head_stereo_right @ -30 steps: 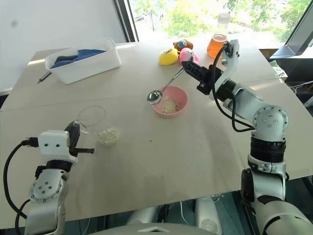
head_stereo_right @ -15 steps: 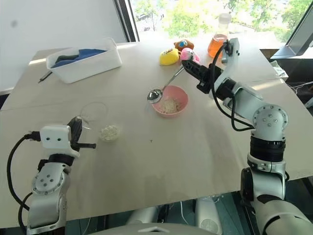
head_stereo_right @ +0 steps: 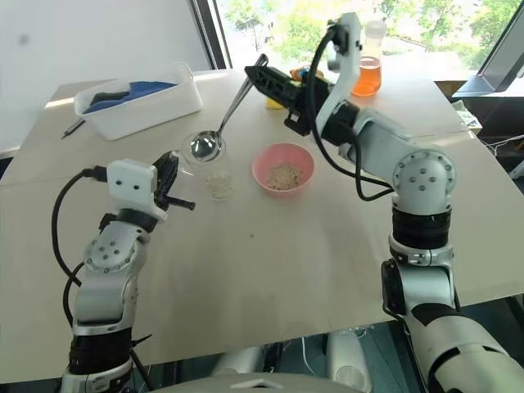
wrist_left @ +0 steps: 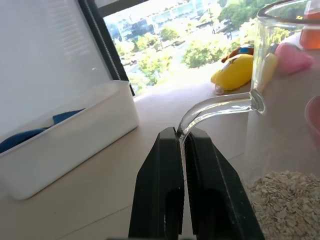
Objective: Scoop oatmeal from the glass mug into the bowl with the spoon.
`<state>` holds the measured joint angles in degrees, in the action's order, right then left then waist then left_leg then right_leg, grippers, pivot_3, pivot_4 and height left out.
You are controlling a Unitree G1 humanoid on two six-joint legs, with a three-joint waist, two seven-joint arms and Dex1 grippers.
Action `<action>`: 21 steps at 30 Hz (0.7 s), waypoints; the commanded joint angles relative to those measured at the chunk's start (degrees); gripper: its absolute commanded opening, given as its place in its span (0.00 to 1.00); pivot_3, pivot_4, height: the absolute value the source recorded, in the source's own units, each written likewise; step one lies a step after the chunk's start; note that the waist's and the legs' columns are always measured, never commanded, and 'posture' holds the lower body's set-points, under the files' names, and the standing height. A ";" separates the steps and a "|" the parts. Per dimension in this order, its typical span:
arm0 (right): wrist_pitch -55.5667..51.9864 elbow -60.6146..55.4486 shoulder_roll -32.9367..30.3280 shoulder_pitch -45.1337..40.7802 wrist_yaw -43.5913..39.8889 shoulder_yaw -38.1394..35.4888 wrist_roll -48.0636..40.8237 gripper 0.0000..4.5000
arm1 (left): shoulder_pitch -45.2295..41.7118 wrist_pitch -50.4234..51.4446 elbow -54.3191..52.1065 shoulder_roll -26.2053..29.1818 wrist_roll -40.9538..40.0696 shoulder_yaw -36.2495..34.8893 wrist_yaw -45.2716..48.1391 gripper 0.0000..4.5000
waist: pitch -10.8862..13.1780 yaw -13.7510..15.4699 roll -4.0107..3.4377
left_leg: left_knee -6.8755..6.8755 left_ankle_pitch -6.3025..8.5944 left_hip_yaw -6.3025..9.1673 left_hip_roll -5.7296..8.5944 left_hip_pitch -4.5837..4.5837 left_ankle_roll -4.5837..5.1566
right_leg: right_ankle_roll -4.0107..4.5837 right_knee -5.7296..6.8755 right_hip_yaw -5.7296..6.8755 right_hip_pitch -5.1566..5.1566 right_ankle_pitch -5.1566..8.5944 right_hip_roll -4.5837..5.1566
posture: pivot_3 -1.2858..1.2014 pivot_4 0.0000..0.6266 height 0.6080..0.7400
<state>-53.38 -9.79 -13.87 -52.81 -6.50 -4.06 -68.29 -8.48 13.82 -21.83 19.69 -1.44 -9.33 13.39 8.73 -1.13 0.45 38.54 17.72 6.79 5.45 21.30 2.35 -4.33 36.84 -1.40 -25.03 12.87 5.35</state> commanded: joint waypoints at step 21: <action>8.97 0.63 -1.68 0.79 -25.14 22.31 36.22 0.00 | -2.90 -5.17 5.34 2.03 -1.12 2.22 5.76 0.01 | 0.00 -1.25 0.00 | 0.71 -0.01 0.09 0.14 0.72 -0.02 | -0.01 0.54 0.09 -0.61 -0.01 0.11 | 0.52 0.24 1.00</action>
<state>-43.42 -7.61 -16.30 -51.55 -30.97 19.22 -31.87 -10.33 10.89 -15.08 21.35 -2.42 -7.31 18.93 8.72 -2.38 0.46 39.26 17.71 6.89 5.59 22.02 2.33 -4.34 37.39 -1.32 -25.64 12.86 5.47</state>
